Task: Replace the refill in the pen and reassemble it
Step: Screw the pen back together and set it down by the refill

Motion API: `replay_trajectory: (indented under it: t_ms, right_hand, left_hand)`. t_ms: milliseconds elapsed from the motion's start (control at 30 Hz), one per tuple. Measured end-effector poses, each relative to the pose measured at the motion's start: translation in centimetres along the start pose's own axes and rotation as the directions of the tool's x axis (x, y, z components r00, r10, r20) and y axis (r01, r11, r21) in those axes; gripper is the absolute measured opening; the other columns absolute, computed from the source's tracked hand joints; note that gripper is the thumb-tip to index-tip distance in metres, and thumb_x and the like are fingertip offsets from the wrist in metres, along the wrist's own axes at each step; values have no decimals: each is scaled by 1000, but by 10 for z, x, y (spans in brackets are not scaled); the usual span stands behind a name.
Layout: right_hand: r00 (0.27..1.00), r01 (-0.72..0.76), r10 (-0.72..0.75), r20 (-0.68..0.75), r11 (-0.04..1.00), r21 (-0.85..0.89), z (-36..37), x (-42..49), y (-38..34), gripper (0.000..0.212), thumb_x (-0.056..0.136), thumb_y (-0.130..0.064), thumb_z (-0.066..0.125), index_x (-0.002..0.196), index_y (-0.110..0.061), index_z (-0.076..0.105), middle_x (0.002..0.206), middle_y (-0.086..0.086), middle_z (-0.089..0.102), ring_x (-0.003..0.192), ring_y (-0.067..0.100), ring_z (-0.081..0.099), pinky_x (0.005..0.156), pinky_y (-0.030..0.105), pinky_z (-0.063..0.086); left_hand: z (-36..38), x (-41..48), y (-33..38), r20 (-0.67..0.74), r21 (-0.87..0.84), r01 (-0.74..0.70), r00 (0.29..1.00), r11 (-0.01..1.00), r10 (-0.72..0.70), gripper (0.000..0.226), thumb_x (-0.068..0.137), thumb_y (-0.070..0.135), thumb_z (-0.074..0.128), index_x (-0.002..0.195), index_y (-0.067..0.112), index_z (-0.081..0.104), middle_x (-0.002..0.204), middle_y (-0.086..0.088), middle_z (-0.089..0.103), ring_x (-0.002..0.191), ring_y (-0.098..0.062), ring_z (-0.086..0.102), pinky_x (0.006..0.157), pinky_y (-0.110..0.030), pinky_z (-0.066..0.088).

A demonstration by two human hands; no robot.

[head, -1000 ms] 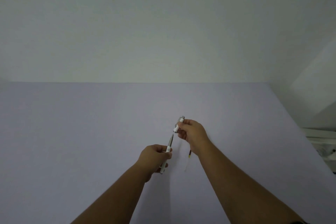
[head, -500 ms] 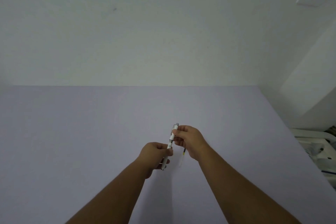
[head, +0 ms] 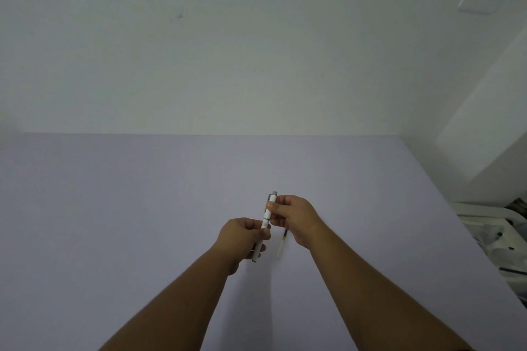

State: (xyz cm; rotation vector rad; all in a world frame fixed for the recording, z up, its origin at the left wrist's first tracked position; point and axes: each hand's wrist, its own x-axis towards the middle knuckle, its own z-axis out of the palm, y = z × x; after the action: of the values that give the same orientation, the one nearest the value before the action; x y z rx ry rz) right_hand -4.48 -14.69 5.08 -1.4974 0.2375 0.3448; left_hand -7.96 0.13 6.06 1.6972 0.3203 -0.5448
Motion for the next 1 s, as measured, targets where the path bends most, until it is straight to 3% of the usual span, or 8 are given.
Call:
replay_trajectory:
  t_ms: [633,733,800,900,1000]
  right_hand:
    - [1000,-28,28,0,999,-29,-2,8,4,6,85,-16,66,83,-11,70,79,8,71,73,19,66,71,28,55]
    - [997,-32,27,-74,997,-66,-1,15,4,13,85,-24,65,89,-12,69,83,6,71,72,17,64,76,31,58]
    - [978,-36,24,-205,998,-55,-4,22,5,10,88,-24,61,86,-15,66,80,4,68,66,14,62,72,28,58]
    - [920,-111,8,-392,964,-240,-12,32,14,17,90,-18,52,86,-9,65,83,11,67,66,17,59,70,32,55]
    - [906,-229,1,-423,842,-489,-18,35,30,26,89,-16,45,95,-1,66,94,18,70,77,24,61,70,31,50]
  left_hand:
    - [2,5,0,10,-35,45,999,998,-45,5,86,13,64,83,14,69,91,-12,72,67,-21,66,56,-28,57]
    - [2,11,-2,-4,-60,59,998,996,-59,4,85,15,65,86,14,69,91,-14,71,68,-22,67,54,-27,56]
    - [1,16,-3,-21,-83,74,997,994,-76,2,85,16,66,85,17,68,86,-12,69,67,-22,67,53,-27,56]
    - [1,26,-11,-68,-98,84,994,992,-91,4,83,16,68,87,15,70,82,-9,67,70,-22,65,58,-30,57]
    - [5,38,-23,-152,-61,74,985,995,-82,6,79,16,71,77,20,68,80,-5,66,72,-20,59,74,-35,54]
